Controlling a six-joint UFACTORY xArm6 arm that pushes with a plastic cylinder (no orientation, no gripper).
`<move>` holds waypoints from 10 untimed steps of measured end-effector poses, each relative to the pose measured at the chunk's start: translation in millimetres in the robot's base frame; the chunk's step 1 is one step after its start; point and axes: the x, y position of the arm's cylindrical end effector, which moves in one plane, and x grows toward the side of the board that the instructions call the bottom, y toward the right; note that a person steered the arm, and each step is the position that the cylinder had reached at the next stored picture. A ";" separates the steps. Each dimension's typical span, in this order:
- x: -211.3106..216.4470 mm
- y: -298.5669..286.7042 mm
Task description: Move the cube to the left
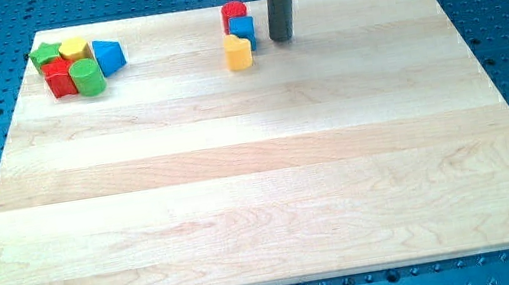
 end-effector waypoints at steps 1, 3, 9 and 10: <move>0.0 -9.5; 0.0 -15.2; 152.3 -43.1; 179.9 -206.9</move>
